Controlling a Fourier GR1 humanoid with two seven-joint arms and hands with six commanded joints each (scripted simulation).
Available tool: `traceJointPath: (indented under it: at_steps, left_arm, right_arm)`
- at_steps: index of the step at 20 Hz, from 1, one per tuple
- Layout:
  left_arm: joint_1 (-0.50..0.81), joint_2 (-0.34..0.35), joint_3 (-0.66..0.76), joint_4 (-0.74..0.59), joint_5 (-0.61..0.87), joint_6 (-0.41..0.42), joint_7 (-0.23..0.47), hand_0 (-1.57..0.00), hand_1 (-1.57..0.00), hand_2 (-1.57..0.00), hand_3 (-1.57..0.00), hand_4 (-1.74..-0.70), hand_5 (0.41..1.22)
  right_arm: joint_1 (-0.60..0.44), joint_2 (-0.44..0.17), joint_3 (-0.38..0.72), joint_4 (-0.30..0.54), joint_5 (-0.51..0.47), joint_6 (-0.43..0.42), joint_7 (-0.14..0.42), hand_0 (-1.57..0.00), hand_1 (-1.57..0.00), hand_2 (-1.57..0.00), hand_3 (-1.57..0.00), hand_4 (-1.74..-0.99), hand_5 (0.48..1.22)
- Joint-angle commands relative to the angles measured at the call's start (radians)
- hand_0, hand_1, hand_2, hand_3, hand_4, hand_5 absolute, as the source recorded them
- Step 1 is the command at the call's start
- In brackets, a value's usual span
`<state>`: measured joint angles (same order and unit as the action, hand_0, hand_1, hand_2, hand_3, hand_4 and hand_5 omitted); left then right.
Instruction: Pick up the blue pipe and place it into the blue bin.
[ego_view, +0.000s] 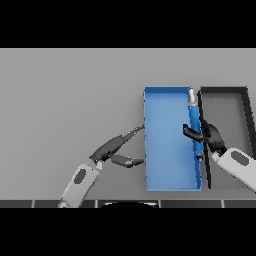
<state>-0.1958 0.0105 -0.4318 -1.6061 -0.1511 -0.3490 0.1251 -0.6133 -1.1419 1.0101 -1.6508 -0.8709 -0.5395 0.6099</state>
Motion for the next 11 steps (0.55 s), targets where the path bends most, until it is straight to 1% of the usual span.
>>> traceJointPath:
  at_steps: [1,3,4,6,8,10,11]
  left_arm:
    - [0.003,0.006,0.003,0.002,0.001,-0.004,-0.003,0.00,0.00,0.00,0.00,-0.89,0.429]
    - [-0.017,0.004,0.016,0.014,0.004,0.001,0.009,0.00,0.00,0.00,0.00,-0.89,0.429]
    - [-0.009,0.009,0.013,0.004,0.005,-0.002,0.003,0.00,0.00,0.00,0.00,-0.89,0.431]
    - [0.001,0.010,0.005,0.010,-0.002,-0.004,-0.005,0.00,0.00,0.00,0.00,-0.89,0.431]
    - [0.004,0.005,0.004,0.008,-0.005,0.003,-0.013,0.00,0.00,0.00,0.00,-0.88,0.431]
    - [-0.012,-0.004,0.006,0.020,-0.004,0.005,0.007,0.00,0.00,0.00,0.00,-0.88,0.431]
    - [-0.011,-0.007,0.003,0.027,-0.010,0.007,0.003,0.00,0.00,0.00,0.00,-0.88,0.431]
  right_arm:
    - [-0.006,0.003,0.012,0.004,-0.002,0.000,0.000,-0.03,-0.02,-0.02,-0.01,-1.036,0.713]
    - [-0.033,0.008,0.042,0.021,-0.013,-0.008,0.000,-0.02,-0.01,-0.01,-0.01,-1.030,0.682]
    - [-0.030,0.005,0.042,0.014,-0.014,-0.007,-0.004,-0.01,-0.01,-0.01,-0.01,-1.022,0.672]
    - [-0.048,0.020,0.051,0.025,-0.019,-0.003,0.000,-0.01,-0.01,-0.01,0.00,-1.022,0.665]
    - [-0.058,0.002,0.053,0.028,-0.032,0.015,0.000,-0.01,-0.01,-0.01,0.00,-1.022,0.658]
    - [-0.052,0.010,0.067,0.024,-0.021,0.015,-0.003,-0.01,-0.01,-0.01,0.00,-1.022,0.649]
    - [-0.046,0.004,0.062,0.014,-0.027,0.008,-0.007,-0.01,-0.01,-0.01,0.00,-1.022,0.643]
